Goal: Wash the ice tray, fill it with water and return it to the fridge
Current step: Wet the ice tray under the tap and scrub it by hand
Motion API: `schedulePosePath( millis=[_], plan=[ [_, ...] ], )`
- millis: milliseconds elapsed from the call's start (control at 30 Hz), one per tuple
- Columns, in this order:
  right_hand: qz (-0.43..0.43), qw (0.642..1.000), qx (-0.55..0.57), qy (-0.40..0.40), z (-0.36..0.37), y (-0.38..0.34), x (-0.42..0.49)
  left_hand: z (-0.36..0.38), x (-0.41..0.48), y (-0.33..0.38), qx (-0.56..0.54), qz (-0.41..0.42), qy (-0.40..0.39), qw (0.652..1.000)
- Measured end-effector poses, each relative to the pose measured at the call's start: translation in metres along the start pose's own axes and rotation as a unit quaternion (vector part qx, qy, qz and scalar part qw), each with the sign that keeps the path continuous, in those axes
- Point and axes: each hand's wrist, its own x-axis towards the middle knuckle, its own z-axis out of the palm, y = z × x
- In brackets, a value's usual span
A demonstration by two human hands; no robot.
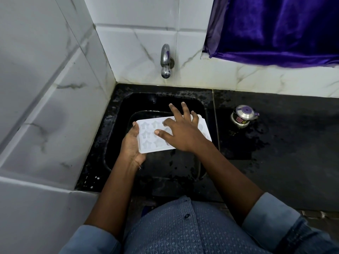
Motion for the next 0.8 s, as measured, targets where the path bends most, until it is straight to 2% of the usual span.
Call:
schedulePosePath(
  millis=[800],
  plan=[
    [0.006,1.0,-0.003,-0.005,0.0022,0.002,-0.0045,-0.0045,0.0023,-0.006,0.029,0.015,0.023,0.999]
  ],
)
